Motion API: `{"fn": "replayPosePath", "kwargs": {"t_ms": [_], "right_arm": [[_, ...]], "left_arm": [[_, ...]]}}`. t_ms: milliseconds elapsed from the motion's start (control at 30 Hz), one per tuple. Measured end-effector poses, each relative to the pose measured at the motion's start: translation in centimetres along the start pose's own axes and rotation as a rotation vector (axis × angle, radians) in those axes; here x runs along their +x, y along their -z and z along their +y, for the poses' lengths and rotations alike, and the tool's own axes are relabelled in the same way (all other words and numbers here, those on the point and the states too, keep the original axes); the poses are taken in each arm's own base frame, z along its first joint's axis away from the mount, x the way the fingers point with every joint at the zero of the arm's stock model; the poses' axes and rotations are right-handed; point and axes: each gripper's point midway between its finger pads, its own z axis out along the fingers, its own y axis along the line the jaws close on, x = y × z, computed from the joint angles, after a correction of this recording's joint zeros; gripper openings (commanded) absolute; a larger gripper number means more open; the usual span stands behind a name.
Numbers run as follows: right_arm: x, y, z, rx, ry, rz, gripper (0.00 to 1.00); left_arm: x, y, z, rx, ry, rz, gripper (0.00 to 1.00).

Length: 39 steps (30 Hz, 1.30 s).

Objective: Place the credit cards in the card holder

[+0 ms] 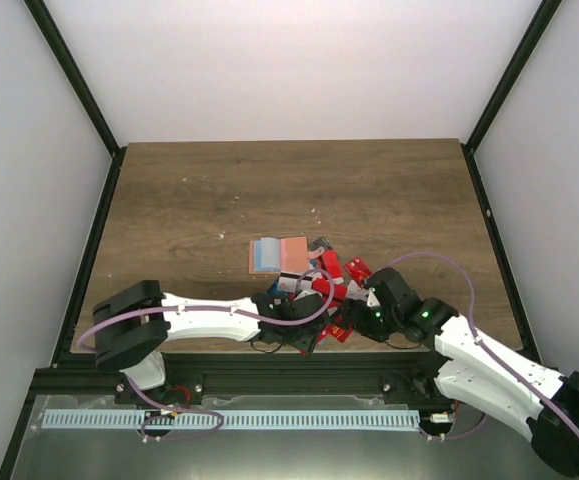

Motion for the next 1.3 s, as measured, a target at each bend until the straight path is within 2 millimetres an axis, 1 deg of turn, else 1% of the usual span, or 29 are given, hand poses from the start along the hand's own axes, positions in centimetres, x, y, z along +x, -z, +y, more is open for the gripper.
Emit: {"fn": "replayPosePath", "kwargs": {"t_ms": [200,367,600,767,933,1000,1133,1200,1300], "right_arm": [[0.3,-0.2,0.1,-0.012,0.0,0.017,0.79],[1.1,-0.6,-0.3,-0.02,-0.005,0.048,0.8],[2.4,-1.4,-1.1,-0.035,-0.018,0.101,0.8],[3.0,-1.9,-1.3,-0.057,-0.033,0.126,0.78],[3.8,-2.6,-1.6,-0.082,-0.05,0.16,0.75],[3.9,-2.7,-1.3,-0.1,-0.053,0.169,0.75],[4.3,-3.0,-1.0,-0.132,-0.051,0.186,0.72],[4.3,-3.2,-0.8,-0.147,-0.056,0.183,0.71],[4.5,-3.4,-0.5,-0.172,-0.059,0.194,0.69]], "left_arm": [[1.2,-1.4,0.3,0.004,-0.013,0.05,0.65],[1.4,-1.3,-0.5,0.054,-0.005,0.054,0.65],[2.4,-1.1,-2.1,0.123,-0.009,0.078,0.65],[2.9,-1.0,-2.9,0.147,-0.007,0.09,0.64],[2.8,-0.6,-3.5,0.185,0.0,0.079,0.62],[2.5,0.0,-3.5,0.189,0.006,0.062,0.61],[1.1,1.6,-3.5,0.205,0.026,0.001,0.58],[0.7,2.0,-3.1,0.207,0.038,-0.013,0.57],[0.0,1.5,-1.8,0.184,0.069,-0.028,0.56]]}}
